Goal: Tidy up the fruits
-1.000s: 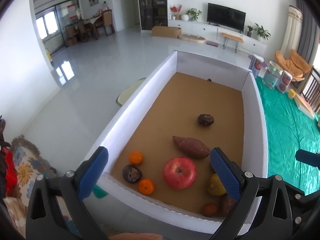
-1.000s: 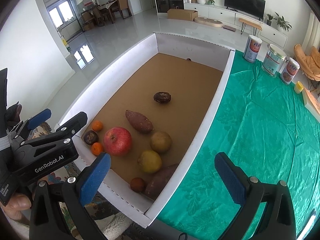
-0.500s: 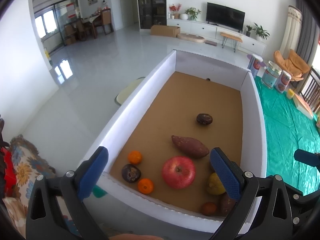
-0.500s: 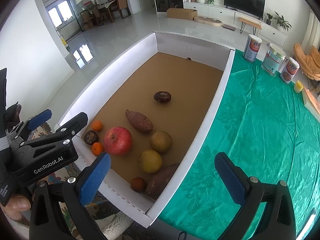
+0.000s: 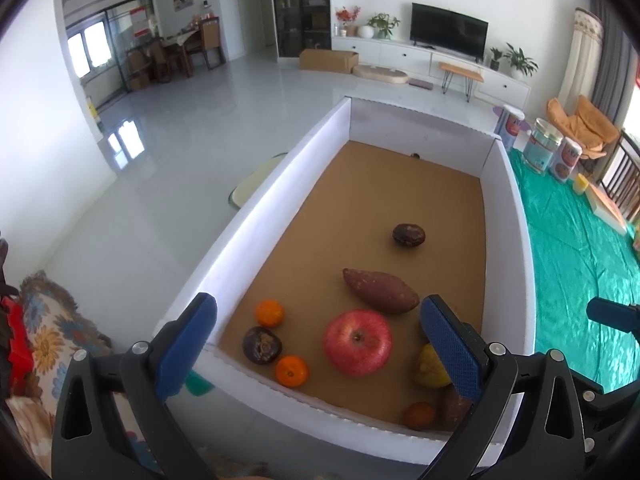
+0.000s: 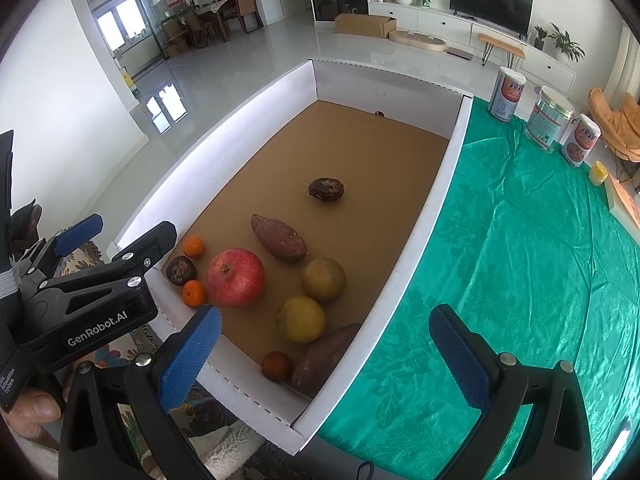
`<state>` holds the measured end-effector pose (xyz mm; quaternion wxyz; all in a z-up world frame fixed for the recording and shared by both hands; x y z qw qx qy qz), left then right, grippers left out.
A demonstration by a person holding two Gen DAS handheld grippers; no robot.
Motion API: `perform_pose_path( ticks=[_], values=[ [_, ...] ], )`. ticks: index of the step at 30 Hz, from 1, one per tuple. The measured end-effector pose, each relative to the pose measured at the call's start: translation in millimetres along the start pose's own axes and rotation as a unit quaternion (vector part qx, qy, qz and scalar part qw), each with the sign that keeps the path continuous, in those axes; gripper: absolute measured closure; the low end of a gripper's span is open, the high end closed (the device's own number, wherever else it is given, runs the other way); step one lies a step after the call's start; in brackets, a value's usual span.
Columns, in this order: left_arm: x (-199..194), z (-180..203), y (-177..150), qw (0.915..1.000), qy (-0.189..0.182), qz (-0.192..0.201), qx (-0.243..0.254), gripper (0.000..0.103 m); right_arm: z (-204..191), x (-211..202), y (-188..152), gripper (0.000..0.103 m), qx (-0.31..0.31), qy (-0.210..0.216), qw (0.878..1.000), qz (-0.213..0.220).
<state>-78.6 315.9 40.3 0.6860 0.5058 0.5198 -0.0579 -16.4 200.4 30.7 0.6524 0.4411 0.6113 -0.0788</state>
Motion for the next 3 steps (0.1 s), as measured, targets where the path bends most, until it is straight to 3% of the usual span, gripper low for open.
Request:
perform_pose_path(
  ticks=[3],
  values=[
    [-1.6, 0.2, -0.2, 1.0000, 0.003, 0.003, 0.002, 0.001, 0.7, 0.4, 0.4, 0.000, 0.001, 0.001, 1.000, 0.000]
  ],
)
Point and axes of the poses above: each gripper's, at about its wrist camera, not at the fingertips, and x roughly the way its jaws point, z to its right, y to its top, the point moved 1 cm from there along x, roughly the way its jaws point, and after that the axes turned 2 degrees about y, right-handed, at the moved point
